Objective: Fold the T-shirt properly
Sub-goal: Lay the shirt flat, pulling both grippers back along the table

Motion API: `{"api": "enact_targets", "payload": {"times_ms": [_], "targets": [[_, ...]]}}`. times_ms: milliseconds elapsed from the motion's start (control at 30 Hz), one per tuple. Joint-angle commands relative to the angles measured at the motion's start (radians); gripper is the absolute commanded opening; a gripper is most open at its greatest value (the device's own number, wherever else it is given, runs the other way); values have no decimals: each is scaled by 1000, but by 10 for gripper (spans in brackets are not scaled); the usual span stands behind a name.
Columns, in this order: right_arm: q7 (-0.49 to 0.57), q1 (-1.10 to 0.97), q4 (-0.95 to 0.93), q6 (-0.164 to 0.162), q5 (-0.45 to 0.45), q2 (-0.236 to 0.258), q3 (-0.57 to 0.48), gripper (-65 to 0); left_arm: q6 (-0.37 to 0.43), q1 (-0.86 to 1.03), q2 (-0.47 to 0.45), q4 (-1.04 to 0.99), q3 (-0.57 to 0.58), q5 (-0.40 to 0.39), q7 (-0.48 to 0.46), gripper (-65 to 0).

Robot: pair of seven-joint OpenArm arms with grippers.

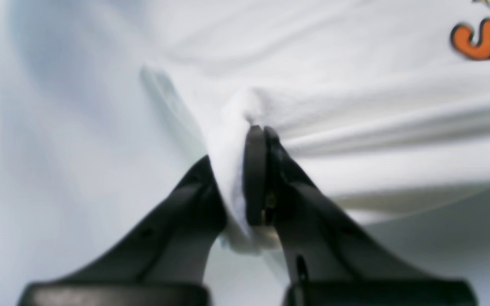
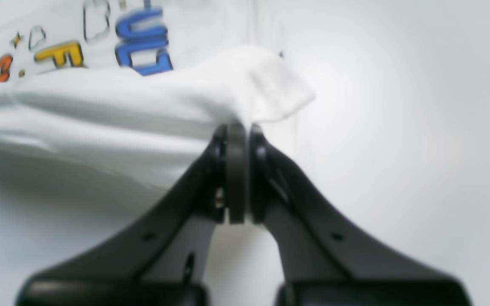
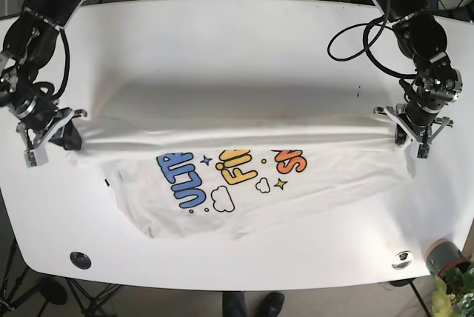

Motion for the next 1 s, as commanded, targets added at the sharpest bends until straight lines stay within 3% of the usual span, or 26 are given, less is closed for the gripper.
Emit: {"api": "enact_targets", "payload": {"times_ms": [0, 367, 833, 967], "targets": [[31, -27, 36, -5, 10, 6, 29, -650, 10, 4, -24, 11, -21, 6, -25, -650], [37, -159, 76, -5, 11, -19, 33, -650, 10, 100, -24, 5, -79, 6, -28, -650], [37, -8, 25, -5, 2, -37, -16, -650, 7, 124, 20, 8, -176, 6, -112, -650], [46, 27, -21, -5, 2, -43, -46, -650, -91, 118, 48, 8, -247, 6, -112, -650]]}}
